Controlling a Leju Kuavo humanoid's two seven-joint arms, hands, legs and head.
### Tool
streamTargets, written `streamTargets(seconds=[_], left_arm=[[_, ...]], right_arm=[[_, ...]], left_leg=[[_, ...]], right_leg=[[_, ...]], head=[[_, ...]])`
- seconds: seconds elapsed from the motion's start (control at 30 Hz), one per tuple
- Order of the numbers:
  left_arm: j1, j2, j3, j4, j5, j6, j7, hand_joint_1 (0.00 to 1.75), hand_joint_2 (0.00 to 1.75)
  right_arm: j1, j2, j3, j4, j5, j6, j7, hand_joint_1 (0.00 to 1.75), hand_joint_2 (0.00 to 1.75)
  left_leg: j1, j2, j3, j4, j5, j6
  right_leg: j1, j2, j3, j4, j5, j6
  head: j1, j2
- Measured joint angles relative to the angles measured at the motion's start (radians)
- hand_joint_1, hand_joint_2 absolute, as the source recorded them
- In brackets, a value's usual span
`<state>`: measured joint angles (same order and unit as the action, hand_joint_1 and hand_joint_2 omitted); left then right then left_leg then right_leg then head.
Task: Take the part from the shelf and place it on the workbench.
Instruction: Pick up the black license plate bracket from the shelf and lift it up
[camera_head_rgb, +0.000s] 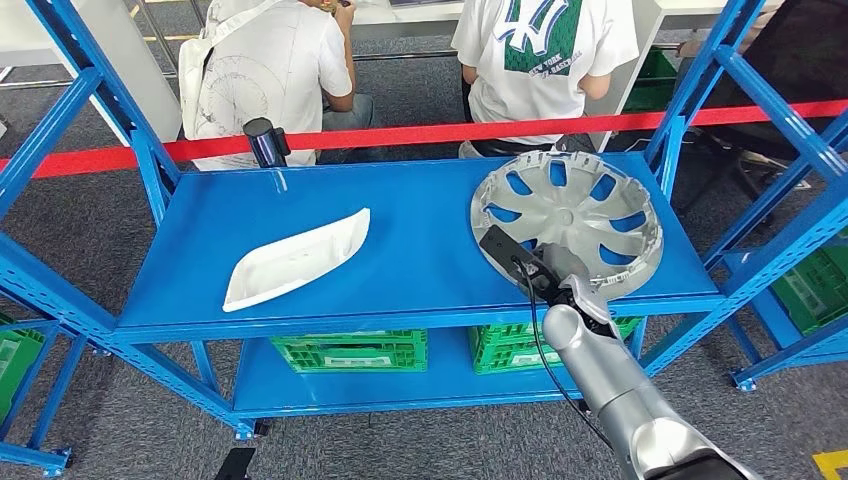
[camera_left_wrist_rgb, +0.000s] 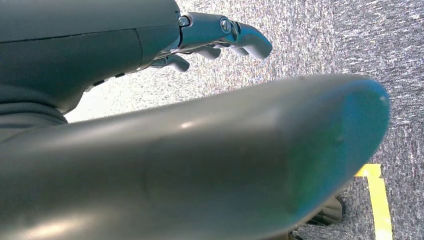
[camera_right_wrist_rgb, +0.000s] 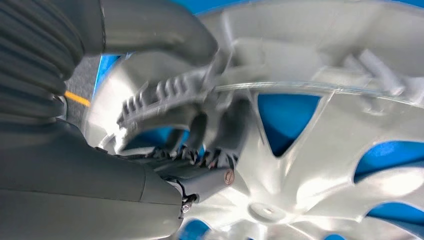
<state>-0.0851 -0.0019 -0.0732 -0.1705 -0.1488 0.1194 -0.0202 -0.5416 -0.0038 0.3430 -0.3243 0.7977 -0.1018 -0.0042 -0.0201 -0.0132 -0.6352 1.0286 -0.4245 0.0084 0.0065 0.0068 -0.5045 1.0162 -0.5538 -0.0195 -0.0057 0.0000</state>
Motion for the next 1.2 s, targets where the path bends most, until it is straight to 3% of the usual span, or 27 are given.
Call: streamTargets(seconds=[0.57,0.8,1.03,1.2], left_arm=[[-0.002,-0.001,0.0,0.0,-0.01,0.003,0.01,0.0,0.0],[-0.001,-0.001,0.0,0.0,-0.01,0.003,0.005,0.0,0.0],[0.001,-0.001,0.0,0.0,-0.01,0.003,0.001,0.0,0.0],[0.002,-0.001,0.001,0.0,-0.013,0.003,-0.007,0.0,0.0]], right_arm=[[0.004,0.004,-0.016,0.002,-0.005,-0.021,-0.029,1.75,1.75],[0.015,0.013,-0.063,-0.033,-0.076,-0.082,-0.194,1.75,1.75],[0.028,0.015,-0.091,-0.11,-0.127,-0.098,-0.271,1.75,1.75],[0.097,0.01,-0.102,-0.307,-0.244,-0.098,-0.372,1.75,1.75]], left_leg=[[0.0,0.0,0.0,0.0,0.0,0.0],[0.0,0.001,-0.001,0.0,0.0,0.0],[0.0,0.0,-0.001,0.0,0.0,0.0],[0.0,0.0,-0.001,0.0,0.0,0.0]], right_leg=[[0.0,0.0,-0.001,0.0,-0.001,-0.001],[0.0,0.001,0.0,0.0,0.0,-0.001],[0.0,0.0,-0.001,0.0,0.0,-0.001],[0.0,0.0,-0.002,0.0,-0.001,-0.001]], head=[[0.0,0.0],[0.0,0.0],[0.0,0.0],[0.0,0.0]])
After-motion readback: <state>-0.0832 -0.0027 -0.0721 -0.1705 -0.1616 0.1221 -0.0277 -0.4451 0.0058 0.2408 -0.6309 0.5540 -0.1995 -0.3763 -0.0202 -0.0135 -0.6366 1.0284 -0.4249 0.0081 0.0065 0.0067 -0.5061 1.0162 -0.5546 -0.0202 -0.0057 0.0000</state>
